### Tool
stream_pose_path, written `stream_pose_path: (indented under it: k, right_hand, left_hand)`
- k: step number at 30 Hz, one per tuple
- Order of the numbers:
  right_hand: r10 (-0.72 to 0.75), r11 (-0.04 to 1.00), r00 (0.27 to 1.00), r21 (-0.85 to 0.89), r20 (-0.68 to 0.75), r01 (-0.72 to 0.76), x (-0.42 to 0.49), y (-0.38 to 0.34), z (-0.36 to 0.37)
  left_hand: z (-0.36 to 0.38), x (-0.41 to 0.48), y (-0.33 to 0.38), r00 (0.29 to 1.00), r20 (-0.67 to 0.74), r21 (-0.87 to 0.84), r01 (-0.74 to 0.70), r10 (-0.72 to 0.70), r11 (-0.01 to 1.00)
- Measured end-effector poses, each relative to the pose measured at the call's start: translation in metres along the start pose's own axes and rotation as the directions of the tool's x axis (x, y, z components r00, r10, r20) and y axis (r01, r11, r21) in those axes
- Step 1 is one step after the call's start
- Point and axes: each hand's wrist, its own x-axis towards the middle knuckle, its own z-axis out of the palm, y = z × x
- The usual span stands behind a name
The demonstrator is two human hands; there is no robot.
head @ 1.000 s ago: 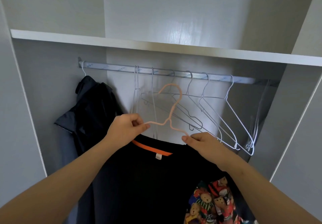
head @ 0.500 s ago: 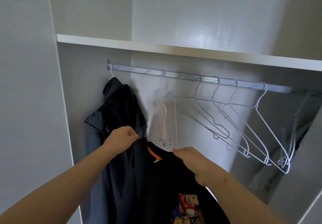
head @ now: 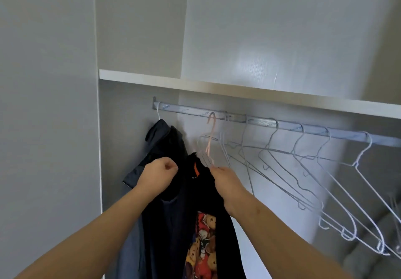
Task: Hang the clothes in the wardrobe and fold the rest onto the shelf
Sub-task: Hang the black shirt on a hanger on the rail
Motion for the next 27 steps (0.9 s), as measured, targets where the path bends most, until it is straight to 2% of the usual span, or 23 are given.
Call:
stream_pose_path:
  k: [5,10,13,15,19,27]
  right_hand:
    - [-0.073,0.995,0.995,0.069,-0.072,0.078,0.033,-0.035,0.025]
    - [-0.103,0.994,0.982,0.011,-0.158,0.106,0.069,-0.067,0.044]
    - [-0.115,0.993,0.975,-0.061,-0.19,0.105,0.091,-0.077,0.056]
    - [-0.123,0.991,0.972,-0.081,-0.198,0.109,0.106,-0.077,0.065]
    - [-0.068,0.998,0.981,-0.008,-0.184,0.067,0.131,-0.064,0.081]
    - [-0.061,0.985,0.981,-0.168,-0.187,0.03,0.17,-0.036,0.099]
  left_hand:
    - [-0.013,0.033,-0.003,0.999,-0.035,-0.059,-0.007,0.005,0.998]
    - [-0.024,0.064,-0.004,0.998,-0.041,-0.117,-0.05,0.045,0.992]
    - [-0.028,0.079,-0.013,1.0,-0.023,-0.165,-0.007,0.004,0.986]
    - [-0.029,0.088,-0.023,1.0,-0.017,-0.172,0.02,-0.023,0.985]
    - [-0.029,0.099,-0.039,0.998,-0.003,-0.241,0.067,-0.07,0.968]
    - [-0.026,0.11,-0.053,0.998,0.001,-0.416,0.063,-0.069,0.907]
